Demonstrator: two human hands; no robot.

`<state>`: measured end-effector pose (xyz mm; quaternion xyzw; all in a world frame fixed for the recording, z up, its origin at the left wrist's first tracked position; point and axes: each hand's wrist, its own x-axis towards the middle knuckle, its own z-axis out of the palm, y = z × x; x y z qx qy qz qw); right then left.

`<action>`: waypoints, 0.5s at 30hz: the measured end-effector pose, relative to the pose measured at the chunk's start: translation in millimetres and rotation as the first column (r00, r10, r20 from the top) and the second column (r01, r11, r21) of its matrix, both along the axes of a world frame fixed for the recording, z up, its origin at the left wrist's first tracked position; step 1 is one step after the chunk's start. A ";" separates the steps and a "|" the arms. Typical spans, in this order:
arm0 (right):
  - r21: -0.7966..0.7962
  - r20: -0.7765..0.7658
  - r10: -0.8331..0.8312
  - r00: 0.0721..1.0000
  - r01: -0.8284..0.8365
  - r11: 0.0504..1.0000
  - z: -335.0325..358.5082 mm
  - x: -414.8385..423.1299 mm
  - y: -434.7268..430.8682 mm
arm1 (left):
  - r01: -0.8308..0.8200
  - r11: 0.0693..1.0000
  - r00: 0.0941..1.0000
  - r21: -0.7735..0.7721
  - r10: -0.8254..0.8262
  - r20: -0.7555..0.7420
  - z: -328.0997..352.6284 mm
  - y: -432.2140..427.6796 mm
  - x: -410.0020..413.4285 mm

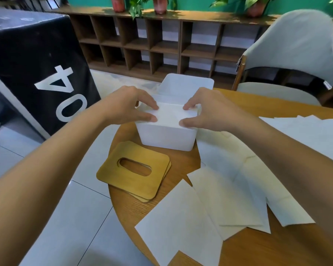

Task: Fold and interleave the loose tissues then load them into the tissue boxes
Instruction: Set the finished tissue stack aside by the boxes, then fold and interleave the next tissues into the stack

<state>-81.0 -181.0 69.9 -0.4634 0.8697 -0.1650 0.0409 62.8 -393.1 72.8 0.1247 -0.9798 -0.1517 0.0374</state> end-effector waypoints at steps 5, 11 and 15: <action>0.109 0.053 0.058 0.997 -0.063 0.992 2.5 1.8 2.8 | -0.073 0.997 0.990 -0.004 0.073 0.117 1.7 9.4 -1.9; -0.024 0.111 0.013 0.994 -0.011 1.000 1.8 10.0 11.7 | -0.111 0.982 0.985 -0.151 0.129 0.114 11.5 31.4 -1.9; -0.251 0.149 -0.051 0.988 0.088 0.964 -2.2 12.6 47.2 | -0.050 0.974 0.998 -0.219 0.040 -0.050 21.1 59.3 0.8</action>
